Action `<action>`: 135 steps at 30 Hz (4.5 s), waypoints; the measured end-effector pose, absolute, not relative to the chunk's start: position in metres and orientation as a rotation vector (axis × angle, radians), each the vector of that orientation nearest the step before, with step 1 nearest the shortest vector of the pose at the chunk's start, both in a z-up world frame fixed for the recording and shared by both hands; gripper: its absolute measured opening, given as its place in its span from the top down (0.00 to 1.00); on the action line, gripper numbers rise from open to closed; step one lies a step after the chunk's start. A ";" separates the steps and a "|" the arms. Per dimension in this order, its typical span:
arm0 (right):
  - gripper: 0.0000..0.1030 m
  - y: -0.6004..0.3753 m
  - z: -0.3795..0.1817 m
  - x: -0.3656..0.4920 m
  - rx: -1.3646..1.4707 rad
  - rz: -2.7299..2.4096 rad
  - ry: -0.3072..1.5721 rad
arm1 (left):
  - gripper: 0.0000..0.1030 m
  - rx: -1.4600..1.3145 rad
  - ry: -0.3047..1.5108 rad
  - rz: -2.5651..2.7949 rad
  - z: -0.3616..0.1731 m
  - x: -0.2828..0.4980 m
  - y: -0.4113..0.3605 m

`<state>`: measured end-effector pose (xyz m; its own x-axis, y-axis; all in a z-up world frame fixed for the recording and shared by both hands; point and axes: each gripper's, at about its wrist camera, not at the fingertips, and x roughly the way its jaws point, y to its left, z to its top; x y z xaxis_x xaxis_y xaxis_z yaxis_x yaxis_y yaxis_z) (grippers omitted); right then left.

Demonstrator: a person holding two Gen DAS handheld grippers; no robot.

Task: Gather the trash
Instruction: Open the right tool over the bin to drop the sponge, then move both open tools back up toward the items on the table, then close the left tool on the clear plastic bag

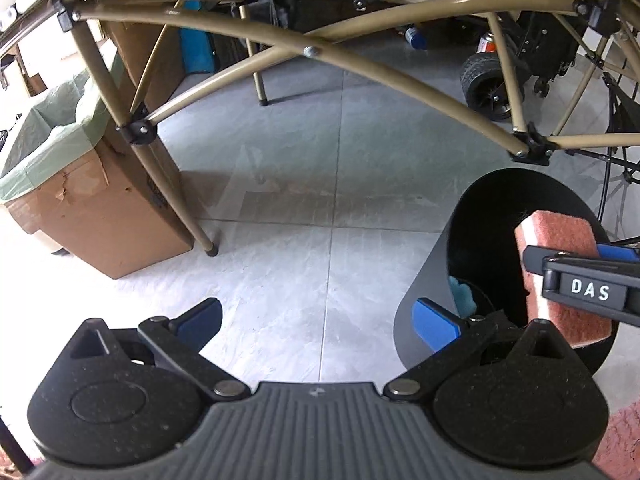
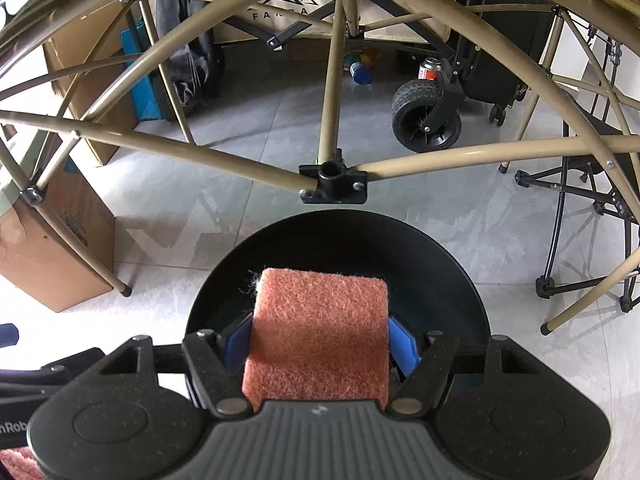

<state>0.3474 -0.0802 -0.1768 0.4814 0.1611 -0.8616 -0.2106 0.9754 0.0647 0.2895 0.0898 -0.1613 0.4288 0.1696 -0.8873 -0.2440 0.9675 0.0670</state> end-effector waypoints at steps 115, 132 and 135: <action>0.00 -0.231 0.008 0.433 0.203 0.069 0.385 | 0.00 -0.100 0.565 0.074 0.007 0.438 -0.020; 0.00 -0.228 0.007 0.426 0.198 0.069 0.372 | 0.58 -0.074 0.512 0.024 0.010 0.430 -0.029; 0.00 -0.221 0.011 0.425 0.182 0.086 0.346 | 0.58 -0.058 0.483 0.035 0.016 0.423 -0.025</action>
